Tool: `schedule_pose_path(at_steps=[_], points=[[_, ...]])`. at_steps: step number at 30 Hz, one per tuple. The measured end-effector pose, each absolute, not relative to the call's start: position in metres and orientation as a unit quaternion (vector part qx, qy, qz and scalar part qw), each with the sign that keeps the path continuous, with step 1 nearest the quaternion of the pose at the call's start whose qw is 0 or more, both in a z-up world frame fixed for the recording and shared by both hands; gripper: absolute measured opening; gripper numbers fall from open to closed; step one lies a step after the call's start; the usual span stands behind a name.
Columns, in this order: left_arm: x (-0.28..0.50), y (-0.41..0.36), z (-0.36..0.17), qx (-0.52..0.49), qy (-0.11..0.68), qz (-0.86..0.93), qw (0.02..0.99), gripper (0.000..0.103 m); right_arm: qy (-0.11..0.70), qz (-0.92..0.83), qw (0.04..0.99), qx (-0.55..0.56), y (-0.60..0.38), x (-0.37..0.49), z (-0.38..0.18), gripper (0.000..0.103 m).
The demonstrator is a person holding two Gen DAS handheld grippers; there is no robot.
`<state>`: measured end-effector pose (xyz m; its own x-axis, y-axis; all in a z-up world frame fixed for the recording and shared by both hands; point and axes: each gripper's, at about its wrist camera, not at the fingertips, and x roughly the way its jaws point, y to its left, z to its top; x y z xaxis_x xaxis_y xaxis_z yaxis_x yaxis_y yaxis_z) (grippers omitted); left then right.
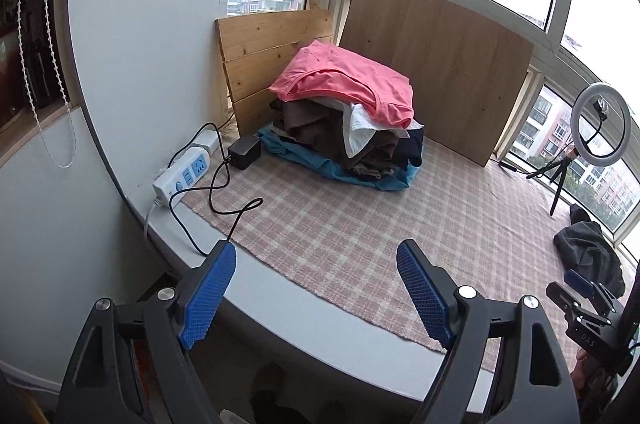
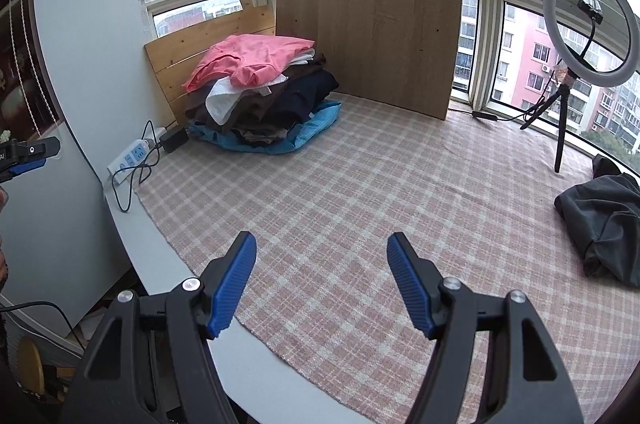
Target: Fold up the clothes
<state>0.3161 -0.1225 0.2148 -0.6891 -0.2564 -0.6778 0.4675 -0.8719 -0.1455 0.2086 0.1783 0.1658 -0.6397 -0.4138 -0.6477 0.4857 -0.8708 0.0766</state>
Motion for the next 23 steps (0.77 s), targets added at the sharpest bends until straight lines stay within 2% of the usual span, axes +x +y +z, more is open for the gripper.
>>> schedule_pose_path(at_steps=[17, 19, 23], points=[[0.321, -0.1199, 0.2153, 0.337, 0.133, -0.908, 0.211, 0.083, 0.06, -0.905, 0.24, 0.345, 0.1791, 0.2137, 0.1645, 0.067], [0.3195, -0.1197, 0.215, 0.341, 0.134, -0.906, 0.211, 0.089, 0.058, -0.905, 0.24, 0.346, 0.1805, 0.2139, 0.1642, 0.067], [0.3204, -0.12, 0.2148, 0.334, 0.142, -0.908, 0.208, 0.09, 0.058, -0.906, 0.237, 0.346, 0.1832, 0.2147, 0.1632, 0.067]])
